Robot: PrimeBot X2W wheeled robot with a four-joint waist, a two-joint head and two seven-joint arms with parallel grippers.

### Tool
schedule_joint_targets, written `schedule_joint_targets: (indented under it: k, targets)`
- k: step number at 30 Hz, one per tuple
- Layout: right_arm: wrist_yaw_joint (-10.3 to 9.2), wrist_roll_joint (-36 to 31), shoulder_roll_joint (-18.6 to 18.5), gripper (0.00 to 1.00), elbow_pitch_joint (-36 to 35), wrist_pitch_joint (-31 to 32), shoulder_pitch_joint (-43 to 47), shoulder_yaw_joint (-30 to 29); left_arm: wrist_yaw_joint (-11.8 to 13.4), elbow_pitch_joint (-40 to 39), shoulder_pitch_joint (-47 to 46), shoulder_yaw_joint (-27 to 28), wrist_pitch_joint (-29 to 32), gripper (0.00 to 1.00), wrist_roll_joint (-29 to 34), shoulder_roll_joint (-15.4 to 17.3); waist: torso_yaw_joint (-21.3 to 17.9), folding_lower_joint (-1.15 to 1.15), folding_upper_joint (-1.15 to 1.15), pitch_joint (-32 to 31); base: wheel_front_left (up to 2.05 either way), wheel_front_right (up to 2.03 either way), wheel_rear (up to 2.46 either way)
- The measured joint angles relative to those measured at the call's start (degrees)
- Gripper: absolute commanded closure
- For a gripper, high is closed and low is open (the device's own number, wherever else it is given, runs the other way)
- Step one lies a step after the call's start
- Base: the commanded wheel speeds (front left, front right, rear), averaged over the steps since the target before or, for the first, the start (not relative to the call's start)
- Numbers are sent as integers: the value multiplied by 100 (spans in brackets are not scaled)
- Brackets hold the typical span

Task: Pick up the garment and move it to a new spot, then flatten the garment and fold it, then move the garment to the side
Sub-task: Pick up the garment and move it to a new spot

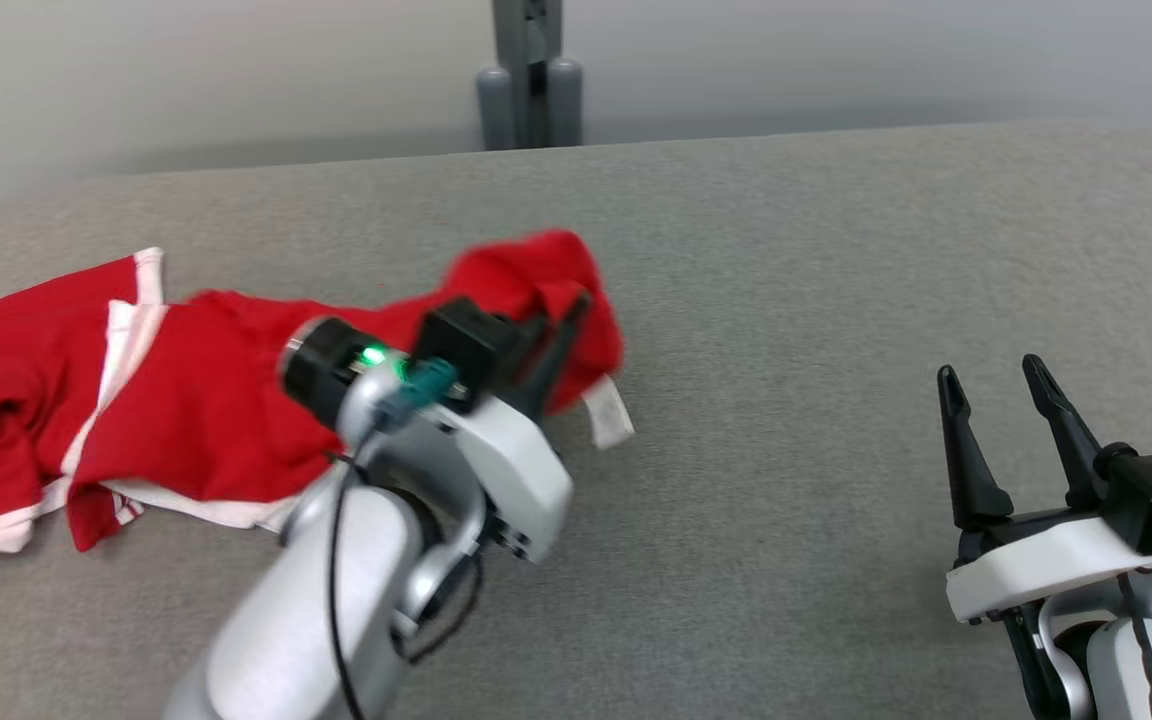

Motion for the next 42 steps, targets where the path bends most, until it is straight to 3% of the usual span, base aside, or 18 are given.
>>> schedule_joint_targets:
  k: [9, 16, 24, 28, 33, 34, 35, 42]
  targets:
    - [0, 133, 0, 0, -42, -7, 5, 65, -430, -223, -133, -1103, 213, 100, 49, -455, -763, 0, 0, 134, 0, 0, 0]
    - [0, 293, -2, 0, -53, -75, 49, 22, -586, -285, -491, -1809, 414, 100, -71, -609, -1327, 0, 0, 345, 0, 0, 0]
    - [0, 485, -1, 0, 126, -244, -25, 178, -597, 1209, -1031, -1730, 399, 100, -348, -625, -1639, 0, 0, 744, 0, 0, 0]
    - [0, 590, 0, 0, 310, -365, -166, 302, -619, 2352, -1452, -1694, 101, 100, -561, -638, -1813, 0, 0, 951, 0, 0, 0]
    - [0, 602, 0, 0, 478, -458, -266, 331, -635, 3029, -1705, -1912, -241, 100, -895, -641, -1879, 0, 0, 1048, 0, 0, 0]
    - [0, 612, 0, 0, 501, -467, -284, 327, -634, 3111, -1750, -1969, -322, 60, -950, -643, -1872, 0, 0, 1054, 0, 0, 0]
    - [0, 623, -1, 0, 528, -470, -300, 325, -627, 3184, -1801, -2036, -386, 0, -984, -643, -1857, 0, 0, 1058, 0, 0, 0]
    - [0, 570, 1, 0, 611, -499, -348, 232, -397, 3064, -1930, -2332, -1016, 0, -1423, -645, -1570, 0, 0, 1000, 0, 0, 0]
